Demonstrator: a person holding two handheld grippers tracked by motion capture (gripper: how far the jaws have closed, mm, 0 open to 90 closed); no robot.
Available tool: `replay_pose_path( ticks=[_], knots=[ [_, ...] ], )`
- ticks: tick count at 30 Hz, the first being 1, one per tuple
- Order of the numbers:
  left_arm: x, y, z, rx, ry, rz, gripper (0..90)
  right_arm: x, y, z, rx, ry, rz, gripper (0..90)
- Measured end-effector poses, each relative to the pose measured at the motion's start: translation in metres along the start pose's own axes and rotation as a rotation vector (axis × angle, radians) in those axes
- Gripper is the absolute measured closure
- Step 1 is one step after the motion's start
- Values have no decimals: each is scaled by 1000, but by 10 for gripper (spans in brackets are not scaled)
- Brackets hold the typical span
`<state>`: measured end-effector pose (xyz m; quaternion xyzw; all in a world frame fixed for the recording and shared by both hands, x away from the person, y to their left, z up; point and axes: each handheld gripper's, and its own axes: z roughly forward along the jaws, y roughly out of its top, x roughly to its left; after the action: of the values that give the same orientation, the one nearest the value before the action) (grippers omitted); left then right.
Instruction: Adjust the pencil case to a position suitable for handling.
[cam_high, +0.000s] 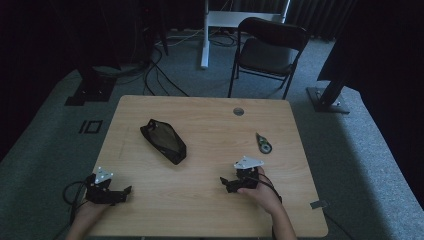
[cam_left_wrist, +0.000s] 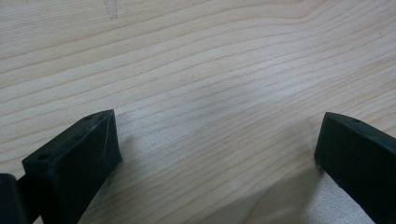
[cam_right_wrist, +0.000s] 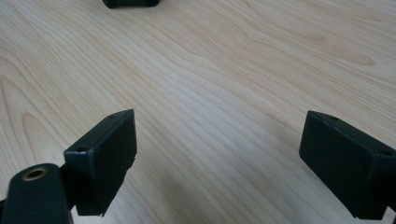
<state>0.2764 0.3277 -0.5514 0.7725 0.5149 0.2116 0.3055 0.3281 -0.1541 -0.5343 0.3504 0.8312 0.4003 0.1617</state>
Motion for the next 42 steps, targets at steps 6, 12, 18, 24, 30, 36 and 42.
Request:
replay_pose_path(
  ticks=[6,12,18,24,30,36,42],
  knots=[
    [0,0,0,0,0,0,1,7,6,13,2,11,-18,142],
    [0,0,0,0,0,0,1,19,18,27,-11,35,-22,141],
    [0,0,0,0,0,0,1,26,25,37,-44,59,13,128],
    [0,0,0,0,0,0,1,36,34,46,-45,75,-15,137],
    [0,0,0,0,0,0,1,43,43,54,-71,93,8,137],
    [0,0,0,0,0,0,1,50,53,63,-98,99,3,137],
    [0,0,0,-1,-1,0,1,55,61,70,-112,102,-2,138]
  ],
)
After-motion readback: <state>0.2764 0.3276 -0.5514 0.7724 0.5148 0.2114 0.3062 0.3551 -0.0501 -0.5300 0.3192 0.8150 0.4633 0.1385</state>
